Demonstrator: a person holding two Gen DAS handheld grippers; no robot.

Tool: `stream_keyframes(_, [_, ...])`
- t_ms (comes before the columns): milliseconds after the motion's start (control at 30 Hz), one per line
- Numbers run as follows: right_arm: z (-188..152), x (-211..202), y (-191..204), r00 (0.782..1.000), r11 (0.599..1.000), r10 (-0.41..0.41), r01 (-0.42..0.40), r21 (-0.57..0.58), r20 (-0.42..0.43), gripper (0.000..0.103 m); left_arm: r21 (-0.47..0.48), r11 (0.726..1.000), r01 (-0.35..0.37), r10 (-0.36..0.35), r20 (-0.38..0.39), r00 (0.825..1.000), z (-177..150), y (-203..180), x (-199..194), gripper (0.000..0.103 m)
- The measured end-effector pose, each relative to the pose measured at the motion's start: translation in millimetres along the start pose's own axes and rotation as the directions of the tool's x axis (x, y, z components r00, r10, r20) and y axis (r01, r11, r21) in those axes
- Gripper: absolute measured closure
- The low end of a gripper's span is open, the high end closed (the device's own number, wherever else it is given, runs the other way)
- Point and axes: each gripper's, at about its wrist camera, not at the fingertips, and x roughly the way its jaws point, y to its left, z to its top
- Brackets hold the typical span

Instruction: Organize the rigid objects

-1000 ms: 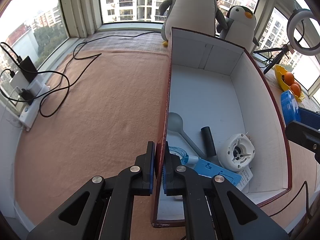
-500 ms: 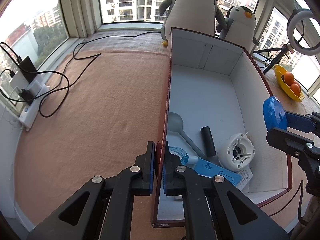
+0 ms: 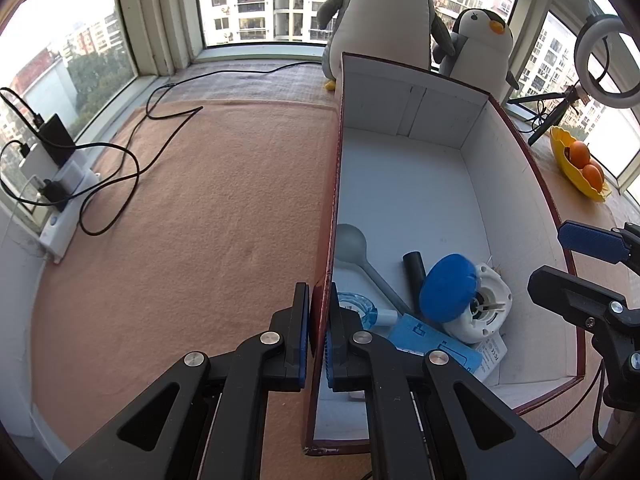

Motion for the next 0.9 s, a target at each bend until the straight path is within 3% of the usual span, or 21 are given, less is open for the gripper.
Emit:
stream_keyframes(733, [-13, -36, -11, 0.997, 0.999, -0.036, 0.035, 0.02, 0.072, 0.039, 0.015, 1.0, -0.022, 0.022, -0.01, 1.0, 4, -3, -3, 0.097])
stream_keyframes(767, [-14, -38, -12, 0.996, 0.999, -0.039, 0.037, 0.022, 0.076, 0.038, 0.018, 1.0, -0.023, 0.023, -0.012, 1.0, 4, -3, -3, 0.095])
stream_keyframes(833, [-15, -41, -15, 0.996, 0.999, -0.044, 0.042, 0.027, 0.083, 0.037, 0.019, 0.999, -0.025, 0.025, -0.006, 1.0, 5, -4, -5, 0.08])
stream_keyframes(900, [-17, -45, -16, 0.995, 0.998, -0.048, 0.046, 0.034, 0.09, 0.035, 0.024, 0.999, -0.028, 0.028, -0.003, 1.0, 4, -5, -7, 0.08])
